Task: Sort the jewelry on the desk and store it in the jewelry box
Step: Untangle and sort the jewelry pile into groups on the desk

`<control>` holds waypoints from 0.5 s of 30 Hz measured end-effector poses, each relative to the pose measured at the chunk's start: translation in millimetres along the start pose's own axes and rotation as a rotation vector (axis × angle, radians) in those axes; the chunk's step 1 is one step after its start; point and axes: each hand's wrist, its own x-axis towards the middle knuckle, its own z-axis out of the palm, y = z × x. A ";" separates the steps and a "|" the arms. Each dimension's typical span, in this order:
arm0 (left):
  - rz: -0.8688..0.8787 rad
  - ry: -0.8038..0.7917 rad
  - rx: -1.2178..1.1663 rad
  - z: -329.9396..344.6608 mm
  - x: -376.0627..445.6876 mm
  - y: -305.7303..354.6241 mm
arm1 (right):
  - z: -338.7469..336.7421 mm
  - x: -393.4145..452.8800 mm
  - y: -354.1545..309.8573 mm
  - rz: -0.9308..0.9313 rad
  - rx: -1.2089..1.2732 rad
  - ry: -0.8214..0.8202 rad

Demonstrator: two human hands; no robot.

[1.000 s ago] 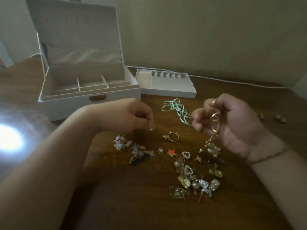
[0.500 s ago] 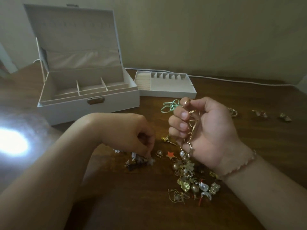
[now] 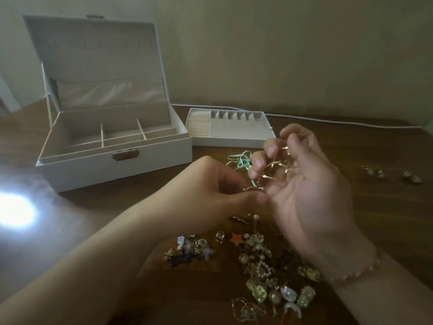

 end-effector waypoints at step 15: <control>-0.045 0.153 -0.182 -2.4 2.6 -4.7 | -12.1 0.0 6.9 0.009 -0.440 -0.043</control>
